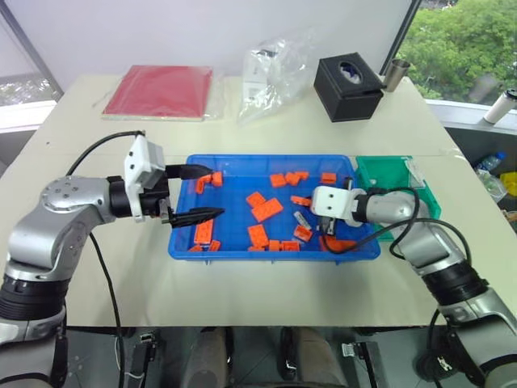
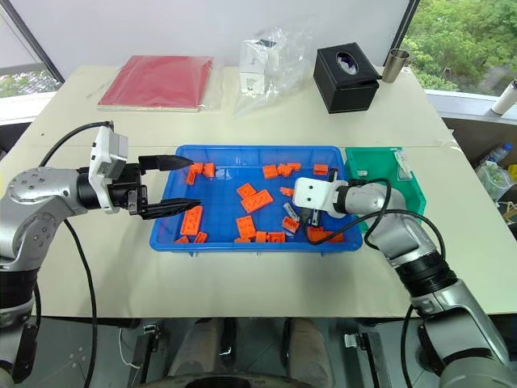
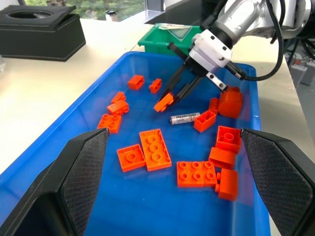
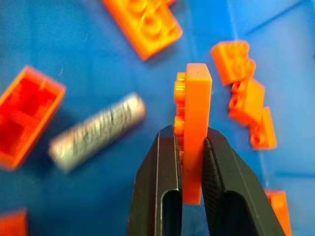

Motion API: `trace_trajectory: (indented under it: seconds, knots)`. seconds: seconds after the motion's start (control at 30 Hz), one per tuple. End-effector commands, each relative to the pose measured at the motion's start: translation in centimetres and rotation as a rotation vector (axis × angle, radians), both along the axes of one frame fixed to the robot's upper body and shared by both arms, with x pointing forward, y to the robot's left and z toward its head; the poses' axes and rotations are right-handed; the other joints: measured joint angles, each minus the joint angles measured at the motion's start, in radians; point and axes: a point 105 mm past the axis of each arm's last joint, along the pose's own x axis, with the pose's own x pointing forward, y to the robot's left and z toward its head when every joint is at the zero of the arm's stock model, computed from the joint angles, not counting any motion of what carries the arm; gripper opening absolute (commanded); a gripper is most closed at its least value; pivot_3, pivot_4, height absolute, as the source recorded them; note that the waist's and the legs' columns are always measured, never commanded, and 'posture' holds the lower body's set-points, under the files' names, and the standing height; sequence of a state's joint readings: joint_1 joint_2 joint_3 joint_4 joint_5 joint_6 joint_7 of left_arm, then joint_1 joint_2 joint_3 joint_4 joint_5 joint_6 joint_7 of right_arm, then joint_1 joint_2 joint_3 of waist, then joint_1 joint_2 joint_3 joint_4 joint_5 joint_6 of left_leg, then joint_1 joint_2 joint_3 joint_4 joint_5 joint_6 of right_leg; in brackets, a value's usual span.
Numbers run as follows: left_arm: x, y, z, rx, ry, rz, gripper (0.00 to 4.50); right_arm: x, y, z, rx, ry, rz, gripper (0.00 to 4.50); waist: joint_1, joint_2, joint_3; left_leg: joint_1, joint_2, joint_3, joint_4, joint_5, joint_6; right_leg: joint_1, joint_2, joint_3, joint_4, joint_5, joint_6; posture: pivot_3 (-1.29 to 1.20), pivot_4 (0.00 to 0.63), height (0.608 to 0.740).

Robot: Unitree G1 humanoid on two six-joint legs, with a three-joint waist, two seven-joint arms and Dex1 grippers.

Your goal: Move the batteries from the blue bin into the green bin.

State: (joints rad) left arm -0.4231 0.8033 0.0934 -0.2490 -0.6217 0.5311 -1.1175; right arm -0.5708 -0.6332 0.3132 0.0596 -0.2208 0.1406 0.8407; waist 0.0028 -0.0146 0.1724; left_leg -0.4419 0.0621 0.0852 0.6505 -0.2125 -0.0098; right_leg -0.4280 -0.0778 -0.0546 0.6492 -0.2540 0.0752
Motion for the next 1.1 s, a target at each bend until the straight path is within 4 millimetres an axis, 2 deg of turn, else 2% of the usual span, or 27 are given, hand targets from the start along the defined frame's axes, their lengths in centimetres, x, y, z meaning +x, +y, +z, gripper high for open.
trace_trajectory:
  seconds: [0.03,0.13,0.2,0.23,0.3,0.33,0.37,0.5,0.6,0.73,0.8,1.1]
  knots:
    - [0.0,0.0,0.9,-0.007,-0.049,-0.009,4.5,1.2,3.8,3.6,0.12,-0.089,0.021,0.04,-0.01,0.0,0.0,0.0,0.0,0.0,0.0,0.0,0.0,0.0,0.0,0.0,0.0,0.0,0.0,0.0,0.15,0.736]
    - [0.2,-0.2,0.9,-0.009,-0.048,-0.019,4.5,1.0,7.6,4.4,0.231,-0.024,0.059,0.04,-0.015,0.0,0.0,0.0,0.0,-0.001,-0.001,0.0,0.0,-0.001,0.001,0.0,0.002,0.0,0.0,0.0,0.15,0.736]
    - [0.2,-0.3,0.9,-0.01,-0.046,-0.024,4.5,0.9,9.2,4.8,0.292,0.017,0.058,0.04,-0.014,0.0,0.0,0.0,0.0,-0.001,-0.002,0.0,0.0,-0.001,0.001,0.0,0.002,0.0,0.0,0.0,0.15,0.736]
    - [0.3,-0.5,0.8,-0.011,-0.044,-0.029,4.5,0.9,9.7,5.2,0.316,0.03,0.047,1.06,-0.013,0.0,0.0,0.0,0.0,-0.001,-0.002,0.0,0.0,-0.001,0.001,0.0,0.002,0.0,0.0,0.0,0.15,0.736]
    - [0.3,-0.6,0.7,-0.012,-0.042,-0.035,4.5,1.0,9.8,5.7,0.343,0.05,0.008,1.85,-0.01,0.0,0.0,-0.001,0.0,-0.001,-0.001,0.0,0.0,-0.001,0.0,0.0,0.002,0.0,0.0,0.0,0.15,0.736]
    - [0.3,-0.7,0.7,-0.012,-0.041,-0.038,4.5,1.0,9.4,5.9,0.343,0.067,-0.02,2.43,-0.009,0.0,0.0,-0.001,0.0,-0.001,-0.001,0.0,0.0,-0.001,0.0,0.0,0.002,0.0,0.0,0.0,0.15,0.736]
    - [0.3,-0.7,0.7,-0.012,-0.04,-0.04,4.5,0.8,8.6,6.0,0.349,0.101,-0.051,2.82,-0.008,0.0,0.0,-0.001,0.0,-0.001,0.0,0.0,0.0,0.0,-0.001,0.0,0.002,0.0,0.0,0.0,0.15,0.736]
    - [0.2,-0.7,0.5,-0.01,-0.032,-0.053,4.5,-0.5,5.3,6.4,0.408,0.278,-0.221,2.82,-0.007,0.0,0.0,-0.001,-0.001,-0.001,0.0,0.0,0.0,0.0,-0.001,0.0,0.002,0.0,0.0,0.0,0.15,0.736]
    - [0.2,-0.7,0.4,-0.003,-0.029,-0.064,4.5,-2.7,2.9,5.4,0.439,0.46,-0.347,2.82,-0.012,0.0,0.0,-0.001,0.0,-0.001,-0.001,0.0,0.0,-0.001,-0.001,-0.001,0.002,0.0,0.0,0.0,0.15,0.736]
    - [0.5,-0.8,0.4,-0.003,-0.03,-0.065,4.5,-5.2,1.7,3.8,0.439,0.625,-0.438,2.82,-0.016,0.0,0.0,-0.001,0.0,-0.002,-0.002,0.0,0.0,-0.001,-0.001,-0.001,0.002,0.0,0.0,0.0,0.15,0.736]
    - [0.6,-0.9,0.5,-0.006,-0.032,-0.069,4.5,-5.3,1.4,3.3,0.44,0.645,-0.465,2.82,-0.019,0.0,0.0,-0.001,0.0,-0.002,-0.002,0.0,0.0,-0.001,-0.001,-0.001,0.002,0.0,0.0,0.0,0.15,0.736]
    - [0.5,-1.4,0.7,-0.008,-0.039,-0.083,4.5,-3.6,1.7,0.6,0.467,0.671,-0.556,2.82,-0.014,0.0,0.0,-0.001,-0.001,-0.002,-0.002,0.0,0.0,-0.001,-0.001,-0.001,0.001,0.0,0.0,0.0,0.15,0.736]
